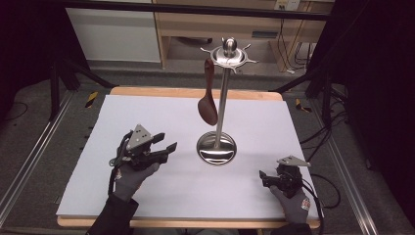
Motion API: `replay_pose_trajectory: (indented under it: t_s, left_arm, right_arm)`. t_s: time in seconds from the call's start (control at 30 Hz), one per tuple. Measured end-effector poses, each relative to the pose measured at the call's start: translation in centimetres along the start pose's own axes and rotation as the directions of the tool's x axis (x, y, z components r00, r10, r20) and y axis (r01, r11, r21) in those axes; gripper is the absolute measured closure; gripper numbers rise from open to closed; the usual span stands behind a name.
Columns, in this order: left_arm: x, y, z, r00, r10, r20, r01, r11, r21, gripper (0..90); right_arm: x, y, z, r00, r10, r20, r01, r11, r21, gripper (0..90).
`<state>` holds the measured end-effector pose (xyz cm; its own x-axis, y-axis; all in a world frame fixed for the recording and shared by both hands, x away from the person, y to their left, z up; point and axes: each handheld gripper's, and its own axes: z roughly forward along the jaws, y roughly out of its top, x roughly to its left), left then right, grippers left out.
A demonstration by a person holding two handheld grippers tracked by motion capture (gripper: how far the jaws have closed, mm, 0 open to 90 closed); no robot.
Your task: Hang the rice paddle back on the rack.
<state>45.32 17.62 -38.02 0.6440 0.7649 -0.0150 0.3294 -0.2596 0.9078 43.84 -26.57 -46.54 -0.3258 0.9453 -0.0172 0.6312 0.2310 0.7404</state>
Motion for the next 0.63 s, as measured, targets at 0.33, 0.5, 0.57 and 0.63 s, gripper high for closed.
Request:
replay_pose_trajectory:
  t_s: [0.33, 0.5, 0.57, 0.63]
  left_arm:
    - [2.5, -4.7, -0.8, 0.9949, -0.031, -0.096, 0.039, 0.9955, 0.087, 39.8]
    - [3.7, -6.8, -1.6, 0.9881, -0.045, -0.147, 0.063, 0.9904, 0.123, 38.0]
    - [4.3, -7.6, -1.9, 0.9836, -0.06, -0.17, 0.082, 0.9881, 0.13, 37.4]
    - [5.0, -8.1, -2.2, 0.9784, -0.082, -0.19, 0.109, 0.9848, 0.135, 37.2]
  right_arm:
    - [0.1, -0.1, 0.0, 0.9998, 0.007, 0.019, -0.007, 1.0, 0.007, 17.3]
    - [0.2, -0.2, 0.1, 0.9997, 0.007, 0.023, -0.007, 1.0, 0.021, 16.5]
    - [0.1, -0.3, 0.2, 0.9995, 0.027, 0.016, -0.027, 0.999, 0.021, 16.5]
    - [-0.3, -0.4, 0.2, 0.9993, 0.028, 0.023, -0.029, 0.999, 0.024, 16.4]
